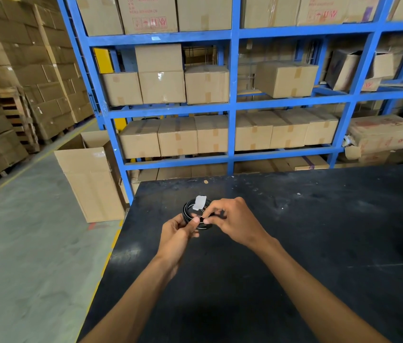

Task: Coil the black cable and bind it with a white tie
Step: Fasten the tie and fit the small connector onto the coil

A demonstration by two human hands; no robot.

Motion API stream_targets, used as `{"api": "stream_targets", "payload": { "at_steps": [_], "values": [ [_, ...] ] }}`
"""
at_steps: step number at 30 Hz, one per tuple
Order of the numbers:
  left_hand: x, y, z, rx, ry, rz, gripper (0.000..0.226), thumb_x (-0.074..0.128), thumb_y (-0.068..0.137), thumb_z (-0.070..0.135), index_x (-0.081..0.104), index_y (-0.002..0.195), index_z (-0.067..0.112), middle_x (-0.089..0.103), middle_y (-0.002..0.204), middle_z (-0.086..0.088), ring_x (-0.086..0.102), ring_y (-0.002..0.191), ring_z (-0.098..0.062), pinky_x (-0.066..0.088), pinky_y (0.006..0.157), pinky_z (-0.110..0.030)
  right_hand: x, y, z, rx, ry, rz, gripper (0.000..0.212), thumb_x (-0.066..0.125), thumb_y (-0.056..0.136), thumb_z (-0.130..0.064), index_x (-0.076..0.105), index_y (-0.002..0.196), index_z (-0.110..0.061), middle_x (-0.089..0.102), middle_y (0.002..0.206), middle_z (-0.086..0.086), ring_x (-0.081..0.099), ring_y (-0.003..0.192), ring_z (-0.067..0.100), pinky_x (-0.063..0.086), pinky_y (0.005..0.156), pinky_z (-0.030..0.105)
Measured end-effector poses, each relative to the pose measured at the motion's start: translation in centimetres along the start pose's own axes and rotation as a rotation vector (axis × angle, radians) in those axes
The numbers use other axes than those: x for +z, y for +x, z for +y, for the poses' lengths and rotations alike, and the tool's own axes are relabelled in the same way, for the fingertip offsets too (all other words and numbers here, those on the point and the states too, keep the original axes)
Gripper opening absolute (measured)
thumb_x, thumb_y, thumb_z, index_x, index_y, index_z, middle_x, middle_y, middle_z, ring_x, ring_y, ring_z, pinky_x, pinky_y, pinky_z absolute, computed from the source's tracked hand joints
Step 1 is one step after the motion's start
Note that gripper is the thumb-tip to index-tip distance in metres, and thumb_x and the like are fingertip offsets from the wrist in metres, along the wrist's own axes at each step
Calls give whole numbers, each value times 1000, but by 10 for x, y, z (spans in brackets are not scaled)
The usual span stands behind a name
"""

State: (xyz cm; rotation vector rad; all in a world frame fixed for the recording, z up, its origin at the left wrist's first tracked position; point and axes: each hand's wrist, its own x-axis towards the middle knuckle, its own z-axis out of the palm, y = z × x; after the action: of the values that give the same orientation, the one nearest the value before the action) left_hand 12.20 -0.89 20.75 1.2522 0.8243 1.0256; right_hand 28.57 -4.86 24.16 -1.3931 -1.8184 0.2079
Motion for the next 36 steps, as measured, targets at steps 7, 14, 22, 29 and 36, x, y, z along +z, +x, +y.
{"api": "stream_targets", "payload": {
  "at_steps": [7,14,22,29,36],
  "values": [
    [-1,-1,0,-28,-56,-25,18,59,94,11,72,107,11,73,103,-6,64,86,-6,52,69,-17,11,-5,-8,81,108,116,25,76,79,1,63,74,-20,68,66,-10,66,65,2,48,59,11],
    [1,-4,0,-16,-98,-48,24,56,95,7,67,117,10,69,119,-14,61,108,-20,52,81,-26,16,-6,-16,128,62,257,50,71,78,5,32,65,-24,63,64,8,71,72,17,55,61,41],
    [4,-4,0,6,-105,-45,23,55,95,6,68,114,9,73,113,-9,65,104,-16,54,78,-23,18,-6,-21,123,-58,340,51,73,79,-4,29,57,-20,66,59,10,70,66,11,53,61,37],
    [2,-3,1,-40,-157,-86,22,55,95,6,69,112,6,74,109,-7,67,99,-12,55,77,-20,8,-4,-11,221,217,241,48,81,77,-9,36,61,-17,68,66,16,73,70,19,59,52,33],
    [-4,0,5,-81,-162,-148,18,57,94,7,75,97,8,76,94,-2,68,85,-5,55,70,-17,-24,1,-3,10,132,-161,40,74,84,-2,52,77,-34,77,83,-2,72,76,5,54,64,17]
  ]
}}
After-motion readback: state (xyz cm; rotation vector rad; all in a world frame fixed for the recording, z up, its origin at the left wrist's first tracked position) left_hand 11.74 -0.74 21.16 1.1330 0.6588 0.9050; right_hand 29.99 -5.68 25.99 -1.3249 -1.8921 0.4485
